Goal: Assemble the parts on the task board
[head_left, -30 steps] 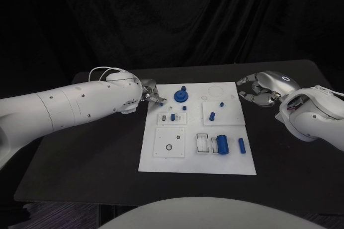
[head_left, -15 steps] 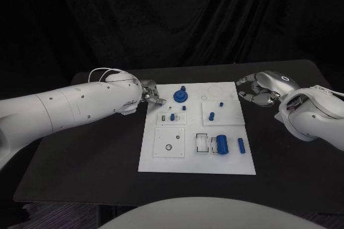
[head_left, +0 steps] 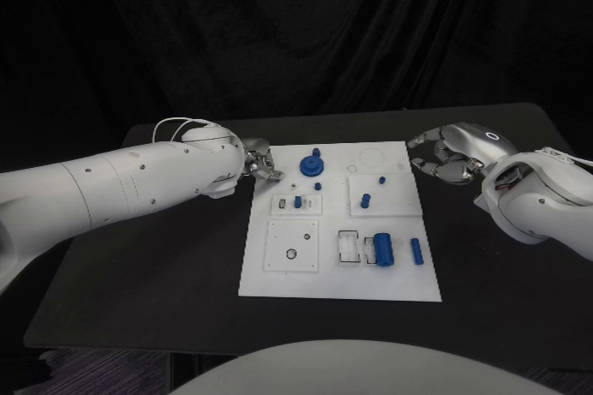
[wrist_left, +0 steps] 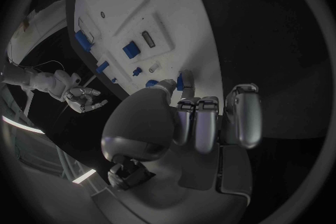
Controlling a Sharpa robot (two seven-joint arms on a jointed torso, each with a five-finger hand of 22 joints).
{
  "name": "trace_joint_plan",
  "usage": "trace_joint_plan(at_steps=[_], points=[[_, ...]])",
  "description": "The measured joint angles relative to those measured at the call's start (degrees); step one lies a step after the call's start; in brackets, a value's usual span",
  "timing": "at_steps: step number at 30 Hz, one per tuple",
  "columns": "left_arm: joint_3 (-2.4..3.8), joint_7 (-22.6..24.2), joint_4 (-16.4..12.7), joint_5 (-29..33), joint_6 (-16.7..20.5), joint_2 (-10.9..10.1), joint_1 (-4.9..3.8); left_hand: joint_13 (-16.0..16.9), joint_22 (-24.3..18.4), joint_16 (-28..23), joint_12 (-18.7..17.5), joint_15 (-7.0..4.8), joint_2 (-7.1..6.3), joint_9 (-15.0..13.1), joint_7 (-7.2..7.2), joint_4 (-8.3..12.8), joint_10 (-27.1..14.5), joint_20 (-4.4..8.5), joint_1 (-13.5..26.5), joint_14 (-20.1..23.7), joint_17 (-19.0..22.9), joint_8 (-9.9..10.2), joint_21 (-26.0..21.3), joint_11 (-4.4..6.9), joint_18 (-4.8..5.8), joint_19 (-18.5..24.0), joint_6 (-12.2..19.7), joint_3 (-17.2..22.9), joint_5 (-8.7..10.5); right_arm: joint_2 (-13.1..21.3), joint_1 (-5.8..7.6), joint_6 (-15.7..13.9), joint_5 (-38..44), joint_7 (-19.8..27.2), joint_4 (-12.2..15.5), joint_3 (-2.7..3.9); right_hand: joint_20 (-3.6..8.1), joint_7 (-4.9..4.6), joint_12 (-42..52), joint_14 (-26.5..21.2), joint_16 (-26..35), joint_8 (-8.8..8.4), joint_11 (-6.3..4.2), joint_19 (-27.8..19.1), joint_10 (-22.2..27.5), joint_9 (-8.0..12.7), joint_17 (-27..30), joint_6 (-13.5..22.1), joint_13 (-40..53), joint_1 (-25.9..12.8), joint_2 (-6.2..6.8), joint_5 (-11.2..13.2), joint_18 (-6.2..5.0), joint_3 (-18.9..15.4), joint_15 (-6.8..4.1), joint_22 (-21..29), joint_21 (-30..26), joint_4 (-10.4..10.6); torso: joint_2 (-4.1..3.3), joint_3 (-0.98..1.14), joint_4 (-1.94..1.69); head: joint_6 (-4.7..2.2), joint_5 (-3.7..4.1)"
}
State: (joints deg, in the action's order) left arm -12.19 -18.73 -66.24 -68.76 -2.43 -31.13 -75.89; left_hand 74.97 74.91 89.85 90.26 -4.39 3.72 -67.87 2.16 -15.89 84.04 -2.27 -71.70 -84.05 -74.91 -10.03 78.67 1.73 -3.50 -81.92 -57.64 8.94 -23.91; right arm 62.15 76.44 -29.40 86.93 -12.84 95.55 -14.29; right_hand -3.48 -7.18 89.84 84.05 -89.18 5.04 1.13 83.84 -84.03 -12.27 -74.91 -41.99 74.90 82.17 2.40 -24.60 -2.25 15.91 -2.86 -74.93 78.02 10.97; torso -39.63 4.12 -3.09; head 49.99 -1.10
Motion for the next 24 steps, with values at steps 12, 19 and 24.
trace_joint_plan(at_steps=[12,19,24], points=[[-0.01,1.59,-0.83,1.62,1.33,-1.40,0.09,-0.01,0.00,0.00,0.00,0.00,-4.00,-1.10,-0.31,0.82,0.00,0.00,-0.31,0.00,0.00,-0.28,-0.23,0.00,0.00,0.00,-1.56,10.26,-0.72,0.05,0.00,0.38,-0.01,-0.08,-0.01,0.00,0.00,0.21,0.00,0.00,0.00,0.00,0.00,0.00,0.00,0.05,0.00,-0.20,0.00,0.00,0.00,-0.23,0.00,0.16,0.00,0.01,0.00,-0.16,0.03,-0.01,-0.01,0.00,-0.14],[-0.01,3.67,-1.71,7.70,3.45,-3.25,0.10,-0.01,0.00,0.00,0.00,0.00,-5.75,-1.88,-0.12,1.27,0.00,0.00,0.17,0.00,0.00,-0.75,-0.81,0.00,0.00,0.00,-1.98,13.87,-1.37,0.36,0.00,0.69,-0.01,-0.17,0.11,0.00,0.00,0.21,0.00,0.00,0.24,0.00,0.00,0.00,0.00,0.05,0.00,-0.21,0.04,0.00,0.00,-0.23,0.00,0.47,0.00,0.01,-0.21,-0.15,0.04,-0.01,-0.01,0.00,-0.14],[-0.01,5.47,-3.77,13.03,5.26,-5.32,0.10,-0.01,0.00,0.00,0.00,0.00,-6.35,-2.26,0.18,1.90,0.00,0.22,0.31,0.00,0.00,-1.29,-0.81,0.00,0.01,0.22,-2.29,15.30,-1.47,0.51,0.00,0.90,-0.01,-0.25,0.23,0.00,0.00,0.21,0.00,0.00,0.24,0.00,0.00,0.00,0.00,0.04,0.00,-0.21,0.04,0.00,0.00,-0.23,0.00,0.47,0.00,0.01,-0.21,-0.15,0.03,-0.01,-0.02,0.00,-0.05]])
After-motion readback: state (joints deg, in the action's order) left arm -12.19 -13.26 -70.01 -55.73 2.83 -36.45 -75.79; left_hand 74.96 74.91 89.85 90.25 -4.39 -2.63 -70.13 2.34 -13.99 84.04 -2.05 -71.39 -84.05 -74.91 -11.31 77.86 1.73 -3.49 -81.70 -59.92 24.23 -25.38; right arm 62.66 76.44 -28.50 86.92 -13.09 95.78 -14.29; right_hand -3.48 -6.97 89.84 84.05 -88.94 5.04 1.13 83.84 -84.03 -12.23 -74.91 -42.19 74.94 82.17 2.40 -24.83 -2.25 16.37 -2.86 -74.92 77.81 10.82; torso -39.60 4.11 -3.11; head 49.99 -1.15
